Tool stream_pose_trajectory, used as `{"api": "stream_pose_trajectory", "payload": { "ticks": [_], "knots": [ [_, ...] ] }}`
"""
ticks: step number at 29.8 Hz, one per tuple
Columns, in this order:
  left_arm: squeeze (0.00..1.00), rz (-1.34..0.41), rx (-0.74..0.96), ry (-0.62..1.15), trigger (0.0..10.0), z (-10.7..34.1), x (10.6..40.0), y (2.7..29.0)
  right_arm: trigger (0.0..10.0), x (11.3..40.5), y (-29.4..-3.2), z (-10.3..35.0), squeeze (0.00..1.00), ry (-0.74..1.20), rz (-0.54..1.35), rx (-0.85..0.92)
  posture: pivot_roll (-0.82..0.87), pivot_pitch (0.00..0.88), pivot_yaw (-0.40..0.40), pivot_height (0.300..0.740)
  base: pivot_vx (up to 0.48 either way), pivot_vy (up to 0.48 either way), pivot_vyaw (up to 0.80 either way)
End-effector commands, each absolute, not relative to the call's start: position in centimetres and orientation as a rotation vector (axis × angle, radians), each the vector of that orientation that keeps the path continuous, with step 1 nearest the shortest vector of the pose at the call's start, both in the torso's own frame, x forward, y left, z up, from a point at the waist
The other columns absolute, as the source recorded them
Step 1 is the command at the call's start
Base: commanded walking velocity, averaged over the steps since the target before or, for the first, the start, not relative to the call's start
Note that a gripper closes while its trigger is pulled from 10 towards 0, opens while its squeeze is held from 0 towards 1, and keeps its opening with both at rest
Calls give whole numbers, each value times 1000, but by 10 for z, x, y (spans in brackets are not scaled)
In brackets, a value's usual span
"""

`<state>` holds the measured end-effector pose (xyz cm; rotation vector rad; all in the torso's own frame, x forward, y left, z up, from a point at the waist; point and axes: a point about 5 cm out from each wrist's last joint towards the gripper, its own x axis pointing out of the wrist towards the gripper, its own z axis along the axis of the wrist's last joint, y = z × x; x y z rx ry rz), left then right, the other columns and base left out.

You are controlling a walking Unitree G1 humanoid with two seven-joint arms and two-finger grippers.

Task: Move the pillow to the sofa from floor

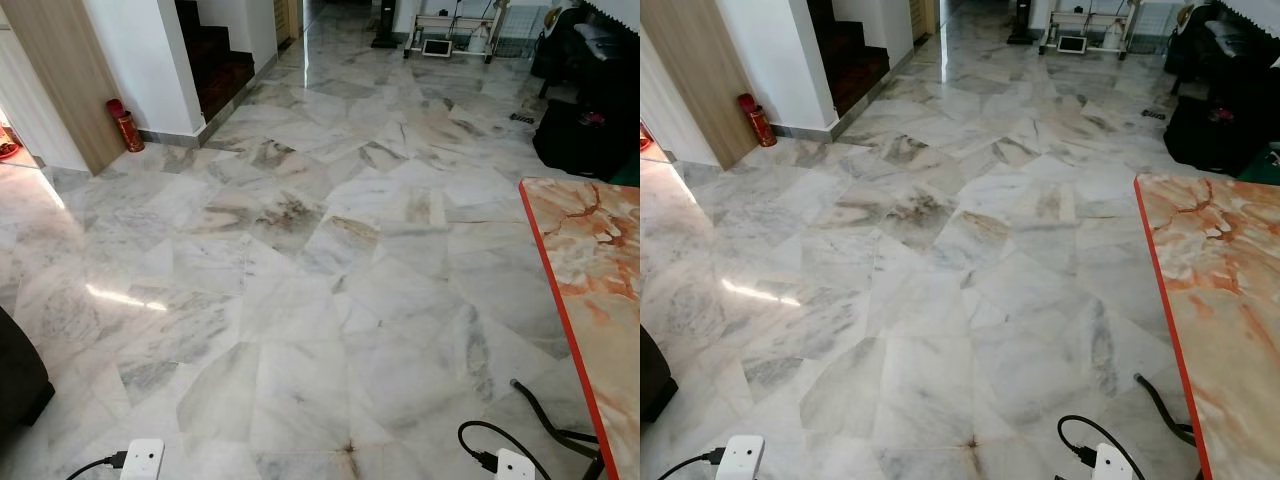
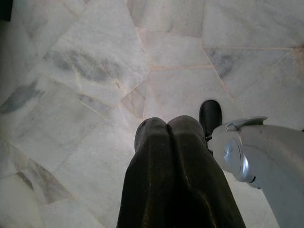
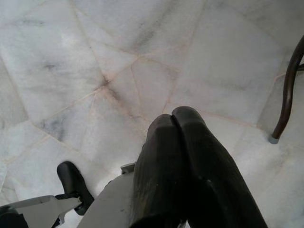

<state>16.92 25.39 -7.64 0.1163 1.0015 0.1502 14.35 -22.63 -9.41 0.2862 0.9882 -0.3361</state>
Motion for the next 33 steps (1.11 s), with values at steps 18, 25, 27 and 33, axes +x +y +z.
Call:
{"api": "stream_pose_trajectory", "payload": {
  "ticks": [18,25,27,33],
  "knots": [
    [0,169,42,1004,10000,-81,166,243,10000,148,-233,-91,0,979,-336,259,9,0,-26,740,0,0,0],
    [0,173,34,1005,10000,-82,165,240,10000,148,-238,-90,0,976,-337,233,24,0,-40,740,0,0,686],
    [0,182,29,1004,10000,-83,165,240,10000,147,-238,-90,0,980,-336,230,34,0,-43,740,0,0,700],
    [0,200,27,1009,10000,-83,162,243,10000,145,-236,-91,0,989,-329,229,39,1,-35,740,0,0,553]
  ]
}}
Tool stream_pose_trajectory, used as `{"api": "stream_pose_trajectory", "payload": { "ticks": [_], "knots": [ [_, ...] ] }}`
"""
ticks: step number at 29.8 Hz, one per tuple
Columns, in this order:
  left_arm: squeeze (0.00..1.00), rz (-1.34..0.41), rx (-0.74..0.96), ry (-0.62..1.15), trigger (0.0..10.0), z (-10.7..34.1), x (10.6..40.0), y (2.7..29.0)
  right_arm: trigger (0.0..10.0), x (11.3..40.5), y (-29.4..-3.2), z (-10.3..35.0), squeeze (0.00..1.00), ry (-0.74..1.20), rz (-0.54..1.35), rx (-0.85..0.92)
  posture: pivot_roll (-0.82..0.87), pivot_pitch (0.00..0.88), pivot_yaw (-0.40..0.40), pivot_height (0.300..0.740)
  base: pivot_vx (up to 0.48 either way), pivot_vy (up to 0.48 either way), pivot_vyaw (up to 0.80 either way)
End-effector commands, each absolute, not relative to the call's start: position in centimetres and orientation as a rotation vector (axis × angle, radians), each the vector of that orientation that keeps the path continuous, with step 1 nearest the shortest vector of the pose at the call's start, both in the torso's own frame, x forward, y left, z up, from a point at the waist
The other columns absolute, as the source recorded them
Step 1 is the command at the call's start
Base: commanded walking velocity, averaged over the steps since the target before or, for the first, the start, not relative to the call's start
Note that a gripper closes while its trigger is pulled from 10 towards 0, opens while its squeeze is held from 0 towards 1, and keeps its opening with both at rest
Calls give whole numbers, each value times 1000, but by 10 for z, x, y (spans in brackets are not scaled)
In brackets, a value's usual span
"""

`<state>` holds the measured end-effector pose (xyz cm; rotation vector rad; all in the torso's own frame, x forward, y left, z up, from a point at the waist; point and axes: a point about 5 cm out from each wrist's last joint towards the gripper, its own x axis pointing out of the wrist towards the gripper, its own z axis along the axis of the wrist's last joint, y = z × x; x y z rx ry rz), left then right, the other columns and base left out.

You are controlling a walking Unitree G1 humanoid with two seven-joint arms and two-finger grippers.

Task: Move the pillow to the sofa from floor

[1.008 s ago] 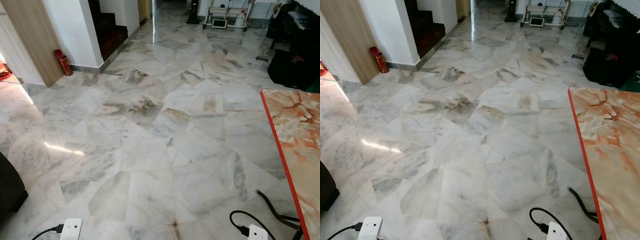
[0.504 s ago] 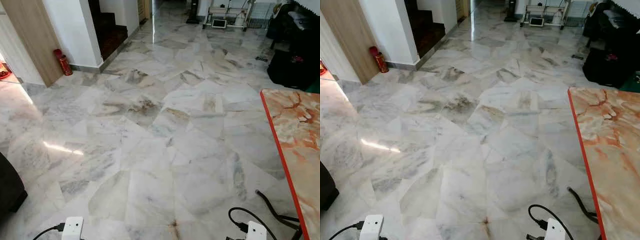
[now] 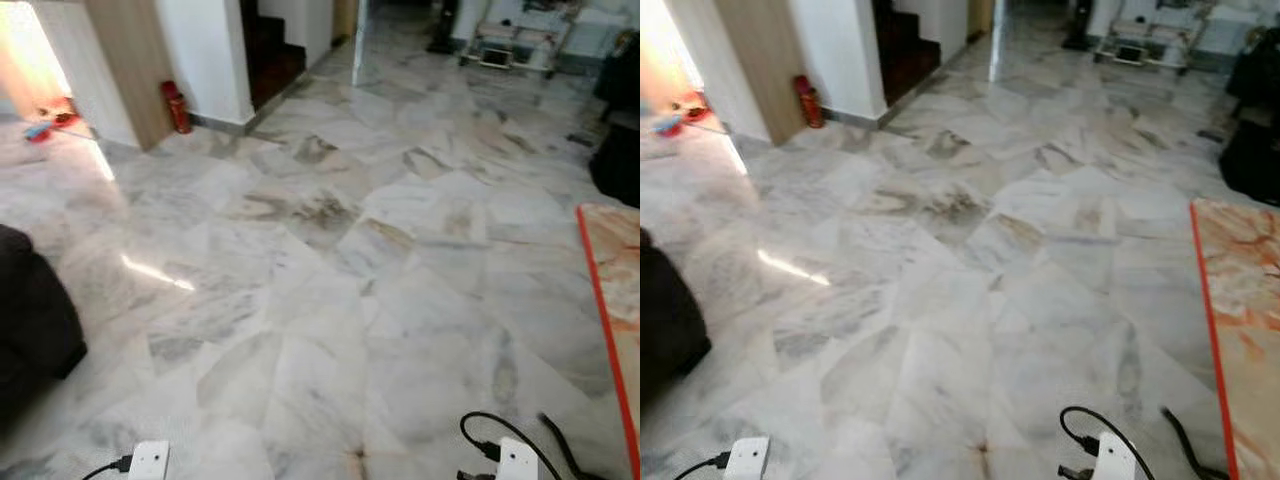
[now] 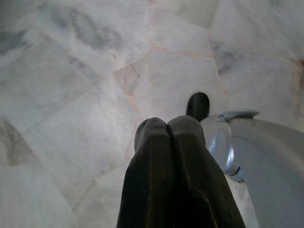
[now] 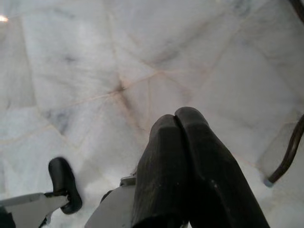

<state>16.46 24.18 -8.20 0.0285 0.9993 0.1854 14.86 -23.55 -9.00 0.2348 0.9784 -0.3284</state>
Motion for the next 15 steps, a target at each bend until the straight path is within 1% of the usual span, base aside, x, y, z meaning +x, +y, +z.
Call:
{"api": "stream_pose_trajectory", "payload": {
  "ticks": [1,7,15],
  "knots": [
    [0,204,30,1013,10000,-83,159,245,10000,144,-236,-92,0,991,-329,231,37,4,-27,740,0,0,556],
    [0,206,54,1030,10000,-83,154,255,10000,139,-237,-93,0,1001,-332,239,38,8,-18,740,0,0,560],
    [0,207,56,1028,10000,-82,155,257,10000,137,-238,-94,0,1005,-334,241,42,11,-17,740,0,0,563]
  ]
}}
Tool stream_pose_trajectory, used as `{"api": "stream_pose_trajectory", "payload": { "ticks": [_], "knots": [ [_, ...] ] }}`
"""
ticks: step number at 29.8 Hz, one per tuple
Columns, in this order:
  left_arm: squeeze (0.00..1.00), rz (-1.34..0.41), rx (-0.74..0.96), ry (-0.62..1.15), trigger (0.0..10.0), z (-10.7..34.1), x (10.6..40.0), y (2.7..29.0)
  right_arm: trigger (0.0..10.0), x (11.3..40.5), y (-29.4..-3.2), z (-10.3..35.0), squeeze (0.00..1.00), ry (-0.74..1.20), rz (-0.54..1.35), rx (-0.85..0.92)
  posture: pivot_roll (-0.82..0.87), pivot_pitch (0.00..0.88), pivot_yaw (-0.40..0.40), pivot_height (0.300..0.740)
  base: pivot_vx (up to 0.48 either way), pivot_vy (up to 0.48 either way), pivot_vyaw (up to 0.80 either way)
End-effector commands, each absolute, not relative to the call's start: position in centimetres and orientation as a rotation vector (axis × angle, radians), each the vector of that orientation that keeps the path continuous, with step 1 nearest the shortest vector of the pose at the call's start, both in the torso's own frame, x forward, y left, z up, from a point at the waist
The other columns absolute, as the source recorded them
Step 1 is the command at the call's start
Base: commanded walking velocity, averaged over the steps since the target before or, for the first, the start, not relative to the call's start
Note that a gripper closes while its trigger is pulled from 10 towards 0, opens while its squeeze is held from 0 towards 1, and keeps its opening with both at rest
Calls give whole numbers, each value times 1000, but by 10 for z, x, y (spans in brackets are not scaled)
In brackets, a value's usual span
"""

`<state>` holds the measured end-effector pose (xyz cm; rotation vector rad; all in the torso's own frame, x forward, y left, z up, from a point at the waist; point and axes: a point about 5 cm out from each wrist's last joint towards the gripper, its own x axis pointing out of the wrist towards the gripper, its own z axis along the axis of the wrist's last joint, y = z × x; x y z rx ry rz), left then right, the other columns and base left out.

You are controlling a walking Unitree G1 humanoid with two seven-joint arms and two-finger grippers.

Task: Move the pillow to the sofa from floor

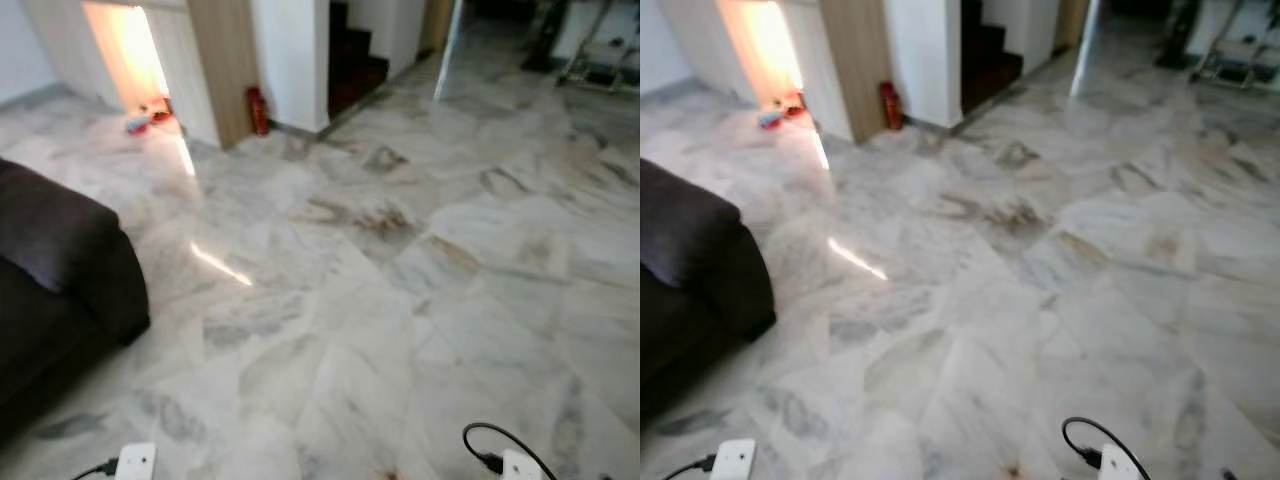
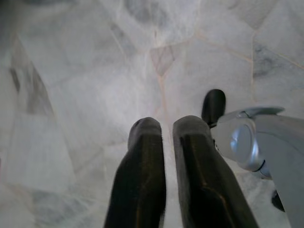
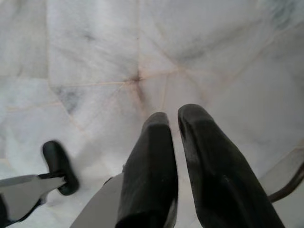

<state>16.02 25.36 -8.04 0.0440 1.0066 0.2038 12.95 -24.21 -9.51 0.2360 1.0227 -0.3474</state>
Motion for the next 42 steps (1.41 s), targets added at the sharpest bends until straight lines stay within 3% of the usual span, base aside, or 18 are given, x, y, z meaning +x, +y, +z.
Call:
{"api": "stream_pose_trajectory", "payload": {
  "ticks": [1,9,10,42],
  "knots": [
    [592,204,59,1026,10000,-81,156,259,10000,135,-239,-94,612,1005,-335,243,42,12,-16,740,0,0,531],
    [592,204,59,1026,10000,-81,156,259,10000,135,-239,-94,612,1005,-335,243,42,12,-16,740,0,0,531],
    [1000,200,56,1026,10000,-81,156,260,10000,134,-240,-94,1000,1002,-336,249,42,11,-15,740,0,0,519],
    [1000,179,49,1043,10000,-86,152,248,10000,133,-238,-94,1000,988,-316,263,47,28,-21,740,0,0,448]
  ]
}}
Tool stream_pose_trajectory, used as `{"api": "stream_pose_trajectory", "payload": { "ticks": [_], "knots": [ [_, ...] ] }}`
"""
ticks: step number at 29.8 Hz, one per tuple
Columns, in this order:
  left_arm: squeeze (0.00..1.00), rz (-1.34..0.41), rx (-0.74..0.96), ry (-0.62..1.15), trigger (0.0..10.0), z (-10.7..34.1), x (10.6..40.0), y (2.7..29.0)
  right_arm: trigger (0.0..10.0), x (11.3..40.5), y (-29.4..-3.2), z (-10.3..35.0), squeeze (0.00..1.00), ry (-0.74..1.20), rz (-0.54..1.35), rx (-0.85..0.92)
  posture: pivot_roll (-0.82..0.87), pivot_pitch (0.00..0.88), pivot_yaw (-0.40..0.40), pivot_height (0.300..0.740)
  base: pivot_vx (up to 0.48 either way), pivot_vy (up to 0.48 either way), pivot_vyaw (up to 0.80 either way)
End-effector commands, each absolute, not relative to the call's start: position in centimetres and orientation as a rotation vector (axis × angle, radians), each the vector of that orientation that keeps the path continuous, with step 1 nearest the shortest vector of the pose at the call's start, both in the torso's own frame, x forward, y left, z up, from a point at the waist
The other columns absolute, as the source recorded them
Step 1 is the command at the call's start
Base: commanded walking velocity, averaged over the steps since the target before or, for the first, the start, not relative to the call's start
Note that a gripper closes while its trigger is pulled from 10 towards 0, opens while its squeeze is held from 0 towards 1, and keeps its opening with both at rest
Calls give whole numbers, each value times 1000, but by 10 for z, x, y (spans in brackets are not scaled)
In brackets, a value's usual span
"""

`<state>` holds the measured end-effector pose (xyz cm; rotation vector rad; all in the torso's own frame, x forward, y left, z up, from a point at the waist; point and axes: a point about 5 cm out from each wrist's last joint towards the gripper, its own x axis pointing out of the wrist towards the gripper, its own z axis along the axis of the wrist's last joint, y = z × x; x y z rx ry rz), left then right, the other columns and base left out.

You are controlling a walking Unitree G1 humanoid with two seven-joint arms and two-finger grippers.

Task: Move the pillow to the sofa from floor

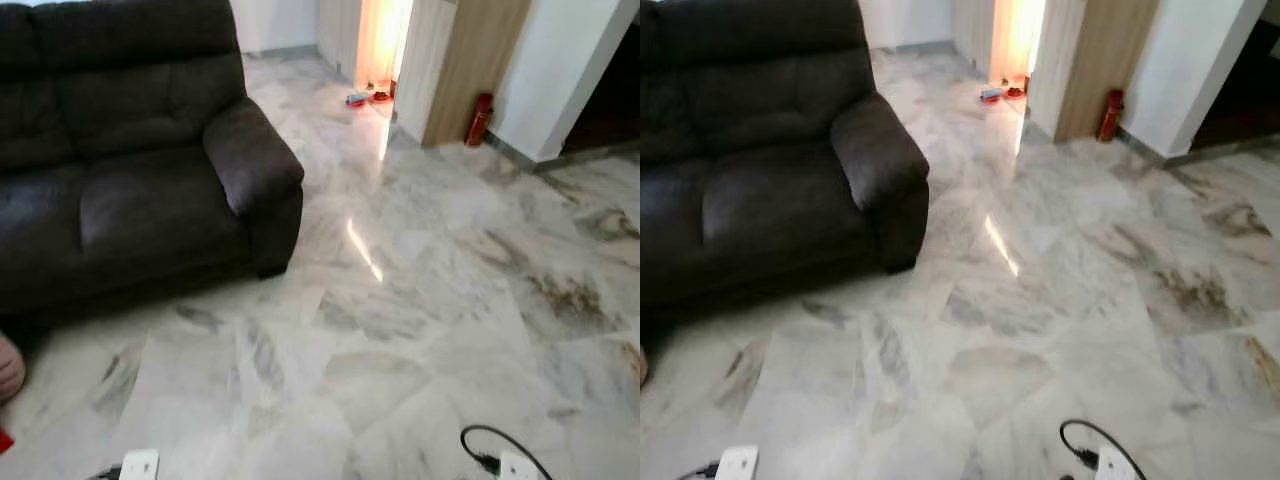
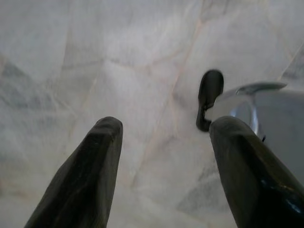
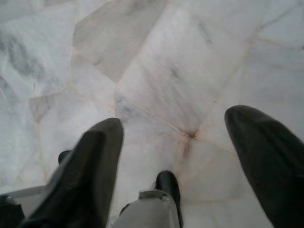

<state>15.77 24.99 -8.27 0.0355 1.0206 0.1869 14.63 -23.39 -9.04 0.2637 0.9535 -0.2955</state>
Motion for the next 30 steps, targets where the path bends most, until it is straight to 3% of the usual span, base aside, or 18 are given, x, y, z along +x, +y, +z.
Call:
{"api": "stream_pose_trajectory", "payload": {
  "ticks": [1,18,23,30],
  "knots": [
    [1000,178,49,1047,10000,-87,149,248,10000,133,-239,-94,1000,987,-314,263,47,28,-21,740,0,0,431],
    [1000,181,54,1050,10000,-87,141,255,10000,132,-242,-93,1000,984,-316,264,47,30,-18,740,0,0,481],
    [1000,176,55,1047,10000,-86,146,252,10000,135,-220,-98,1000,989,-294,272,49,34,-20,740,0,0,499],
    [1000,173,54,1048,10000,-87,147,247,10000,136,-219,-98,1000,989,-293,272,49,34,-20,740,0,0,500]
  ]
}}
